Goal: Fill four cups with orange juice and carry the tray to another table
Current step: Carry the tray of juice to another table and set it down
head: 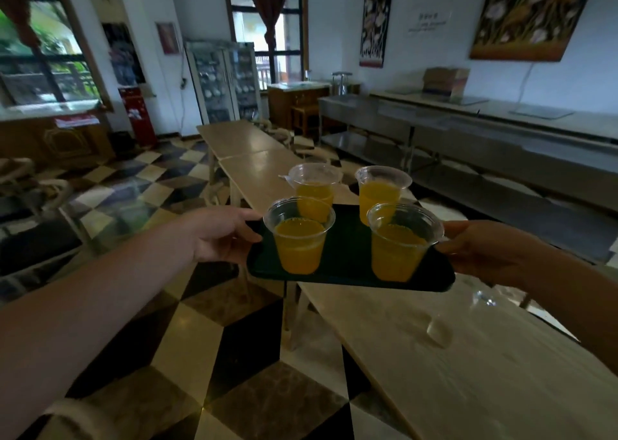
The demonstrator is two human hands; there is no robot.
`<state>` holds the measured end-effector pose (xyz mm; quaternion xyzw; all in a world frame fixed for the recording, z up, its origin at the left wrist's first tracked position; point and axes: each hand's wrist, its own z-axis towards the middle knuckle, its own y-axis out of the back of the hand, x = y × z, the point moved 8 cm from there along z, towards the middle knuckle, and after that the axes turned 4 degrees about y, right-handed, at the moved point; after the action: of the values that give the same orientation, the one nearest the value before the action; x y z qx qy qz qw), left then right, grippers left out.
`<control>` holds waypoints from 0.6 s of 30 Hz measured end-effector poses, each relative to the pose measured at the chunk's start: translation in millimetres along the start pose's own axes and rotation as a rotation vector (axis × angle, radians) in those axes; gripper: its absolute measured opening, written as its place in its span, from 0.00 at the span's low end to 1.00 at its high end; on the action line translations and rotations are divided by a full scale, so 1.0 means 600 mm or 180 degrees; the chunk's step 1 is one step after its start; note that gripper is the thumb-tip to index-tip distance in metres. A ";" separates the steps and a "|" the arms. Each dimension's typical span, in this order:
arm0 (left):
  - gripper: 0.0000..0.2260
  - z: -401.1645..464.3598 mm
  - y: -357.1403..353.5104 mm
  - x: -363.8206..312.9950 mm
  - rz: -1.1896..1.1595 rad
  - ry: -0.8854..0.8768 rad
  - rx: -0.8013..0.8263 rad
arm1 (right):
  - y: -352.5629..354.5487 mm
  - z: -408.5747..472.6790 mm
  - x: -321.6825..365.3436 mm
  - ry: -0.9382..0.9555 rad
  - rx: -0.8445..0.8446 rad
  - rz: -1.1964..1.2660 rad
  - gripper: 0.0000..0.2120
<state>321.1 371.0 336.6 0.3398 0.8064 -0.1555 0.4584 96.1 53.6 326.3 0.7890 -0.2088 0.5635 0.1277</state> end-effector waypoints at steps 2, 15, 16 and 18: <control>0.19 -0.005 0.023 -0.019 -0.0113 -0.0023 -0.0094 | -0.008 0.004 0.026 0.0009 -0.0013 -0.0083 0.22; 0.23 -0.087 0.124 -0.139 -0.0481 -0.0423 -0.0477 | -0.112 0.031 0.185 0.0255 0.0261 -0.0319 0.16; 0.21 -0.091 0.133 -0.144 -0.0493 -0.0442 -0.0517 | -0.120 0.038 0.195 0.0288 0.0291 -0.0354 0.16; 0.17 -0.096 0.152 -0.154 -0.0528 -0.0512 -0.0545 | -0.135 0.058 0.215 0.0381 0.0384 -0.0506 0.17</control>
<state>380.1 431.6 451.0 0.2181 0.8027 -0.1502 0.5344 199.5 85.6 438.9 0.7742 -0.1033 0.6093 0.1364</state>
